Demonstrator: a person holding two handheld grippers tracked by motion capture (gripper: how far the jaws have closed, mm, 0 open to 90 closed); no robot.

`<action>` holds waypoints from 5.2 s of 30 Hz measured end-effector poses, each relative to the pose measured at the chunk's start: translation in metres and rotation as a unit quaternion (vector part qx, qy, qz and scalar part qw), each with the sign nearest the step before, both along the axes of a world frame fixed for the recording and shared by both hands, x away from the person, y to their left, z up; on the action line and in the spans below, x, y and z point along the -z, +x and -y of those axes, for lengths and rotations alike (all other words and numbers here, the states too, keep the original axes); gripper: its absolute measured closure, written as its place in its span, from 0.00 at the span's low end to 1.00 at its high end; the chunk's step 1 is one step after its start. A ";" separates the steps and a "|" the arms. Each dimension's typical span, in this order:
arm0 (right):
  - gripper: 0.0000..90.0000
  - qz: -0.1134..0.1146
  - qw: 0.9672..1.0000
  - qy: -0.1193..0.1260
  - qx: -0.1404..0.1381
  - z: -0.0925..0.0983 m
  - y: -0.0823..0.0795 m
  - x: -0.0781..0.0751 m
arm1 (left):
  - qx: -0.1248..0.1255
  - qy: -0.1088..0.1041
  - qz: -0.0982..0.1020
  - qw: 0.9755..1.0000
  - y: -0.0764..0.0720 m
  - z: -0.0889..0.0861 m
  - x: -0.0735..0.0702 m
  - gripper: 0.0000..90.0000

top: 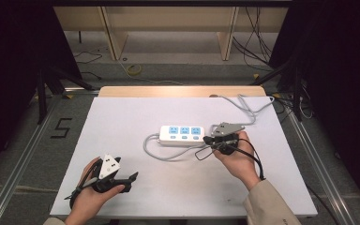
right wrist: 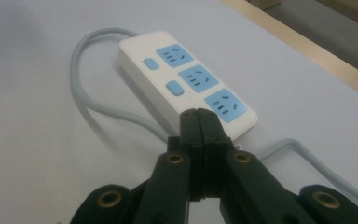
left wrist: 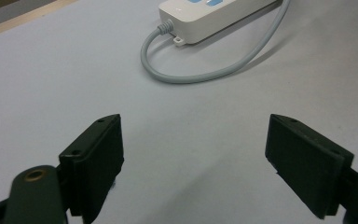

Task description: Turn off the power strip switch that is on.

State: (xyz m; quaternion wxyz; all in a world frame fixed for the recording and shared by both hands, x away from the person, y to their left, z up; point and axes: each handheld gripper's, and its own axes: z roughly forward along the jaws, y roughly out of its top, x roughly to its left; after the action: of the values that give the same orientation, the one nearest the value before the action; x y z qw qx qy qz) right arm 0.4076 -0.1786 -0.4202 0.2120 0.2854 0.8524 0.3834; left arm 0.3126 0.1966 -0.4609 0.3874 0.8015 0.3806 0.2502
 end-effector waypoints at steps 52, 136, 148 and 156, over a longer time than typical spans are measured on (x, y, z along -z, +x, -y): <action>1.00 -0.022 0.999 -0.015 -0.023 -0.043 0.029 -0.001 | 0.002 -0.001 -0.002 1.000 0.000 0.001 0.001 0.21; 1.00 -0.083 0.995 -0.048 -0.038 -0.112 0.079 0.032 | 0.006 0.000 -0.001 1.000 0.001 0.001 0.001 0.21; 1.00 -0.083 0.994 -0.061 -0.041 -0.118 0.080 0.036 | 0.006 0.000 -0.001 1.000 0.001 0.001 0.001 0.21; 1.00 -0.074 0.993 -0.078 -0.042 -0.121 0.079 0.035 | 0.009 0.004 -0.001 1.000 0.001 0.002 0.001 0.21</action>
State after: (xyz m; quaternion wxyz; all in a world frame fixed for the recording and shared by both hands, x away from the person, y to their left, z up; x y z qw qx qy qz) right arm 0.4862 -0.0573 -0.4553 0.1537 0.2599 0.9042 0.3021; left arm 0.3134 0.1950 -0.4619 0.3860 0.8066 0.3733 0.2471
